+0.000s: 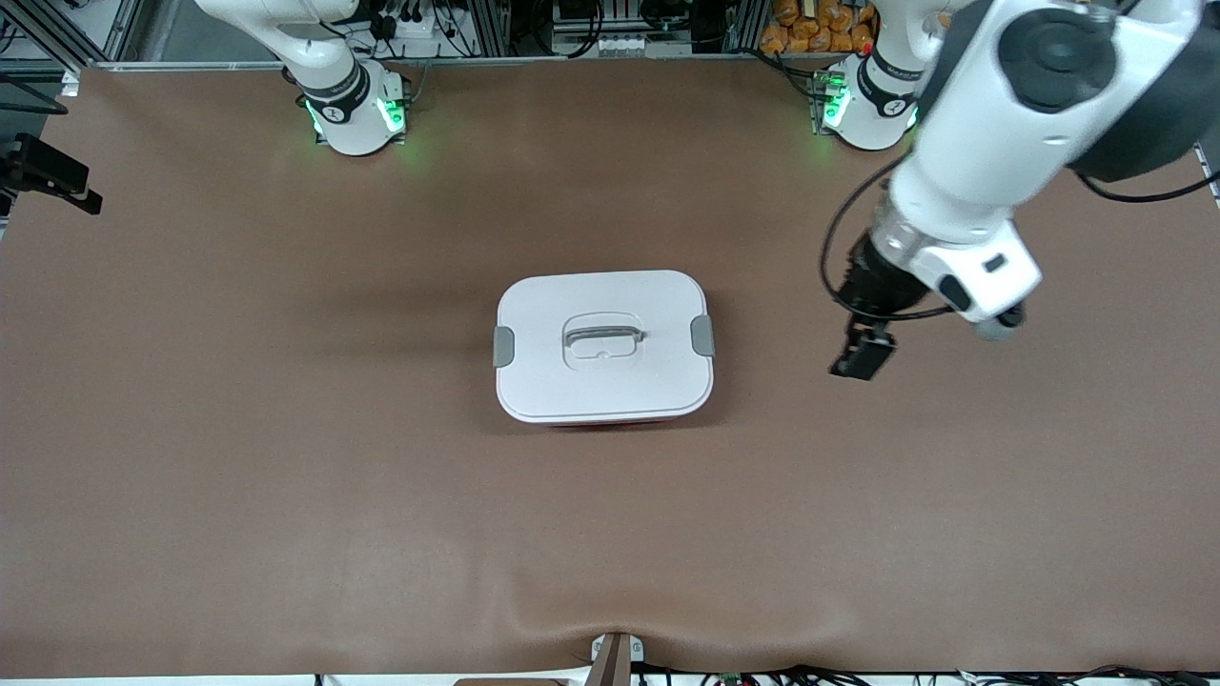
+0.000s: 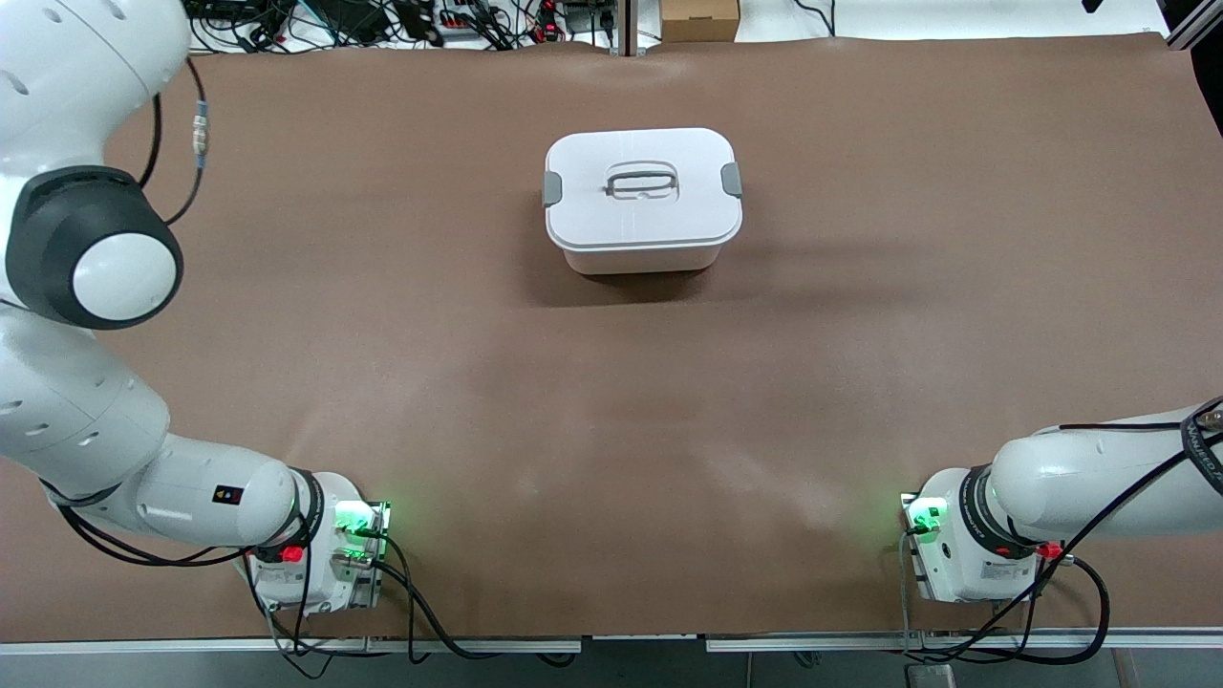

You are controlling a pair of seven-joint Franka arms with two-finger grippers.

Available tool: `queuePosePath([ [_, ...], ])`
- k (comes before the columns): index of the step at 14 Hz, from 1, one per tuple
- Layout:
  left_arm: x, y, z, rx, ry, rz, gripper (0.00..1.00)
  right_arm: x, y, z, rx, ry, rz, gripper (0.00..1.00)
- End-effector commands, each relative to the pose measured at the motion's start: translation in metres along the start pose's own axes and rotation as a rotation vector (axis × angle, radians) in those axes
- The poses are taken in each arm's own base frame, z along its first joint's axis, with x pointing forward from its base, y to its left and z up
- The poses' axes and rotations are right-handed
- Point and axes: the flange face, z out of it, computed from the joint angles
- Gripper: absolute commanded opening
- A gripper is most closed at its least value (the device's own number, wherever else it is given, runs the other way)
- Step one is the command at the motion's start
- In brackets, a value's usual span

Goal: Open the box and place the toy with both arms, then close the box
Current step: 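Release the lid handle and lift the left gripper away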

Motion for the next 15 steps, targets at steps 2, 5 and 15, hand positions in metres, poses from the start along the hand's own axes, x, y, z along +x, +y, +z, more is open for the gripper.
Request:
queuePosePath([
  [2, 0.055, -0.007, -0.012, 0.019, -0.010, 0.063, 1.00, -0.005, -0.001, -0.003, 0.001, 0.007, -0.006, 1.00],
  [5, 0.094, -0.012, -0.015, 0.053, -0.002, 0.149, 1.00, -0.006, -0.003, -0.004, 0.017, 0.009, -0.002, 1.00],
  [15, 0.165, -0.022, -0.025, 0.071, 0.025, 0.245, 1.00, -0.006, -0.003, -0.003, 0.019, 0.006, -0.002, 1.00],
])
